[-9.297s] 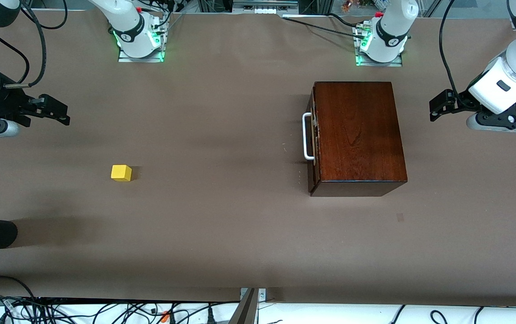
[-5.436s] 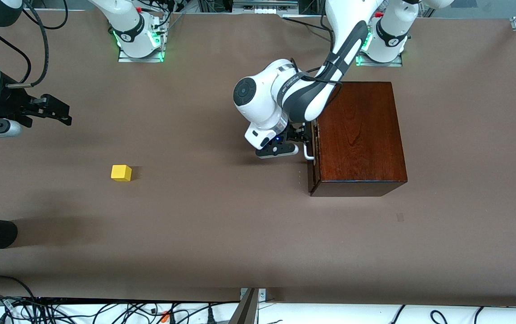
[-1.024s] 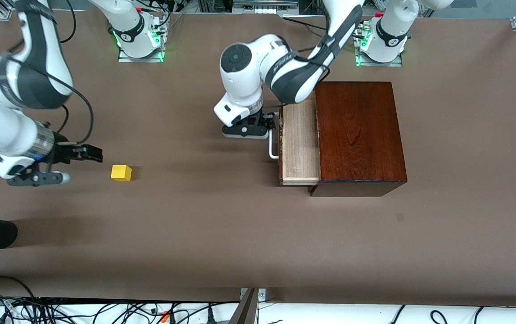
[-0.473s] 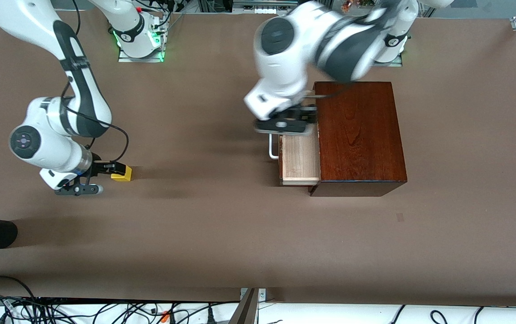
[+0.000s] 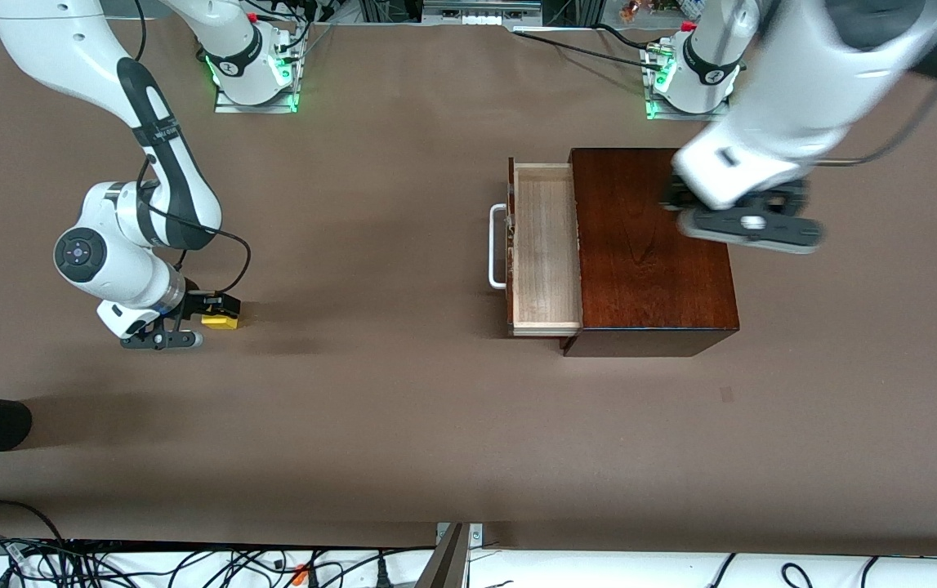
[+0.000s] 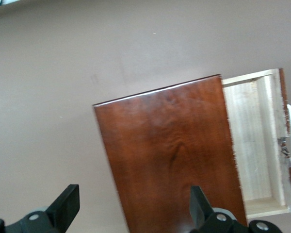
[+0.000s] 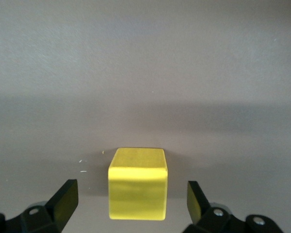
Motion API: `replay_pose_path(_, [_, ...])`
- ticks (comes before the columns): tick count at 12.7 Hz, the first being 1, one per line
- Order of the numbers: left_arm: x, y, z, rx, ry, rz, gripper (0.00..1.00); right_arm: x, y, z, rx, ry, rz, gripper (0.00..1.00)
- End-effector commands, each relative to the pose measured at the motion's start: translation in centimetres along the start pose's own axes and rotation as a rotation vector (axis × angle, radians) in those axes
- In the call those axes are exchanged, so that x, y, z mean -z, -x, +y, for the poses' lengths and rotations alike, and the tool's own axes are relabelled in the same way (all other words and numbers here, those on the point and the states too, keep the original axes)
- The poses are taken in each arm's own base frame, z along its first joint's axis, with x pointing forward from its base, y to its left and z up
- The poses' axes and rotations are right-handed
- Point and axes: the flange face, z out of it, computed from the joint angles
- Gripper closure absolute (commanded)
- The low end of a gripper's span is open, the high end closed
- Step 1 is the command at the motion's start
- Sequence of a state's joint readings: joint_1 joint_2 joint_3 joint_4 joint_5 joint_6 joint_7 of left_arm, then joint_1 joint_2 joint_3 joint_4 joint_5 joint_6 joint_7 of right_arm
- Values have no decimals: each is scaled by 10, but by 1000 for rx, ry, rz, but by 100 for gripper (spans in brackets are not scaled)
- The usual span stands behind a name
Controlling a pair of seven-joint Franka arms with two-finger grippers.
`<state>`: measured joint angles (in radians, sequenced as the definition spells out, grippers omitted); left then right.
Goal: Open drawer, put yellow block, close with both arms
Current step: 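Grasp the yellow cube with the right gripper while the left gripper withdraws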
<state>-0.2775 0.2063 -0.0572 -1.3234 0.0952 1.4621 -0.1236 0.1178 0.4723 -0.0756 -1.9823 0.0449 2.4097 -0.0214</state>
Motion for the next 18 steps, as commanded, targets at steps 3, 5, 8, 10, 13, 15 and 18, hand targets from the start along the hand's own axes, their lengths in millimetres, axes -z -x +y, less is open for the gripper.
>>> replay_pose_path(3, [-25,52,-71,80,85,-24,0,-14,4,5,12,-4,-3,14])
replay_pose_path(5, [-47,62,-75,105,89,97,0,-18,7,5,13,-3,0,26])
replay_pose_path(8, [-56,64,-99,158,89,132,0,-24,9,5,14,-2,0,48])
replay_pose_path(10, [-48,71,-106,159,81,8,0,-22,9,5,31,-2,2,66])
replay_pose_path(13, [-37,65,-100,156,76,44,0,21,-1,-1,133,-7,37,69])
replay_pose_path(15, [-37,67,-101,160,76,38,0,53,-16,-20,232,-16,38,69])
replay_pose_path(18, [-39,67,-117,177,79,42,0,105,-35,-77,373,-52,23,69])
